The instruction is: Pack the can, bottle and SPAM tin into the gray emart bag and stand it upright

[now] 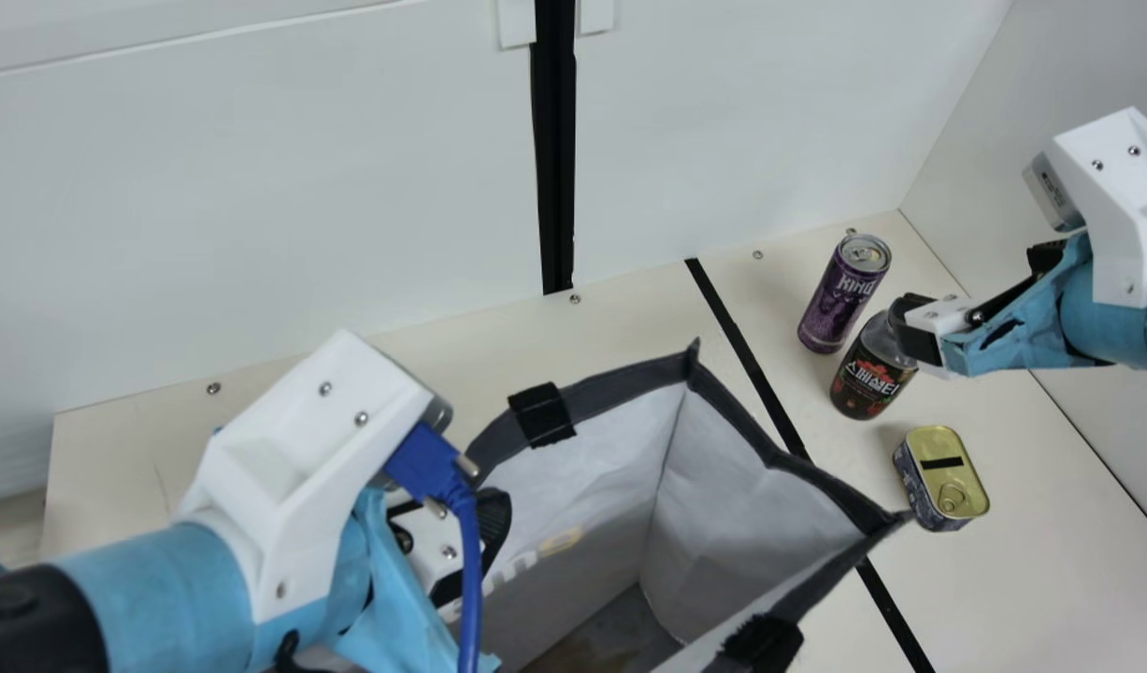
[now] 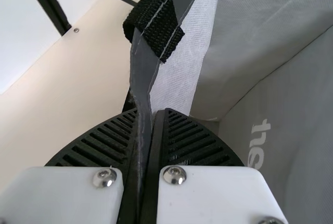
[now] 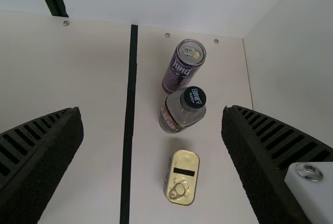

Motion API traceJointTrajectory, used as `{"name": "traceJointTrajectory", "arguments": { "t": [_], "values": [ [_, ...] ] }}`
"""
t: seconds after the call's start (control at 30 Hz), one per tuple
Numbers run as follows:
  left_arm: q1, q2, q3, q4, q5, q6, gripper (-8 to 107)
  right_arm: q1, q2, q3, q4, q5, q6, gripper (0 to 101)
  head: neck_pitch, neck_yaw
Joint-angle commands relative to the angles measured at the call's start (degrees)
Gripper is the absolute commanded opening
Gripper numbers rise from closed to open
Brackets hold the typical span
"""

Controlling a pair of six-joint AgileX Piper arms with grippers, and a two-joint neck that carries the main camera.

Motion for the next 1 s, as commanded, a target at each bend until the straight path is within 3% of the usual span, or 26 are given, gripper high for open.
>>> {"name": "traceJointTrajectory", "arguments": {
  "t": [0.0,0.5,0.97],
  "values": [
    [0.22,-0.31,0.26,0.64,0.02,-1.09,-8,0.00,0.00,0.00,0.00,0.00,0.00,95,-1.30,-0.14],
    [3.87,-4.48,0.27,12.12,0.02,-10.77,-8,0.00,0.00,0.00,0.00,0.00,0.00,95,-1.30,-0.14],
    [6.32,-7.57,-0.59,27.21,0.02,-19.88,-8,0.00,0.00,0.00,0.00,0.00,0.00,95,-1.30,-0.14]
  ]
}}
